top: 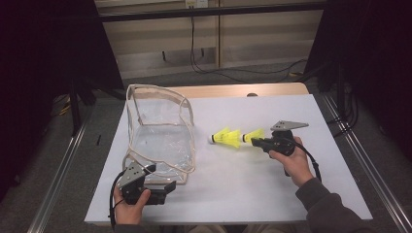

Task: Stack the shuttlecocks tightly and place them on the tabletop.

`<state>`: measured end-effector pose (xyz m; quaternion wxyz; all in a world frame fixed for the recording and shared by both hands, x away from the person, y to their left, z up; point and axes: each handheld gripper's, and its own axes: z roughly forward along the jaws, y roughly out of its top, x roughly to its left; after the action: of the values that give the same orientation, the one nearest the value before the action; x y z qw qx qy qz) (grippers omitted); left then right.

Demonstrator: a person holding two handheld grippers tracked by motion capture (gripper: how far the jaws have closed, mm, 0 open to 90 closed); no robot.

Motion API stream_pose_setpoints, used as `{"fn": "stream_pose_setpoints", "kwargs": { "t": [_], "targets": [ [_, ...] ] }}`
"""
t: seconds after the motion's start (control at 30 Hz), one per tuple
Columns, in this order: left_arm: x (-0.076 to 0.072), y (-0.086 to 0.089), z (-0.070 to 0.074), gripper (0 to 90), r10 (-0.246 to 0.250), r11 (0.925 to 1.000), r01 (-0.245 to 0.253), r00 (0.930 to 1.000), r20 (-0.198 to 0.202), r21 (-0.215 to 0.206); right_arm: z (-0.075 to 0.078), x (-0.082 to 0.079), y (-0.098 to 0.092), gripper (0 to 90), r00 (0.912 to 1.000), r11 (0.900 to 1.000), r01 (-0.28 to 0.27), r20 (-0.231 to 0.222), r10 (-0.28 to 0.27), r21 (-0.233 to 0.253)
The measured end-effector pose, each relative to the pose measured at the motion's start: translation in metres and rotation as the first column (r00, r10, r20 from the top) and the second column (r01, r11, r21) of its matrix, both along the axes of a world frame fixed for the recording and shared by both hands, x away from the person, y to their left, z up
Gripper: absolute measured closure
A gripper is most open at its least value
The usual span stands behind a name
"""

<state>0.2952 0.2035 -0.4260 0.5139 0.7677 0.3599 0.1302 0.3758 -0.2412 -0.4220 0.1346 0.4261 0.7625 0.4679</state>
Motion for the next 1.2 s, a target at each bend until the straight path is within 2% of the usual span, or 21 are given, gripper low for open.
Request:
{"fn": "stream_pose_setpoints", "kwargs": {
  "t": [1.2],
  "targets": [
    [0.0005,0.0002,-0.0003,2.9,0.002,1.0,-0.002,1.0,0.001,-0.001,-0.0076,0.0079,0.0096,89.7,0.9999,1.0,0.009,-0.011,-0.009,-0.001]
  ]
}}
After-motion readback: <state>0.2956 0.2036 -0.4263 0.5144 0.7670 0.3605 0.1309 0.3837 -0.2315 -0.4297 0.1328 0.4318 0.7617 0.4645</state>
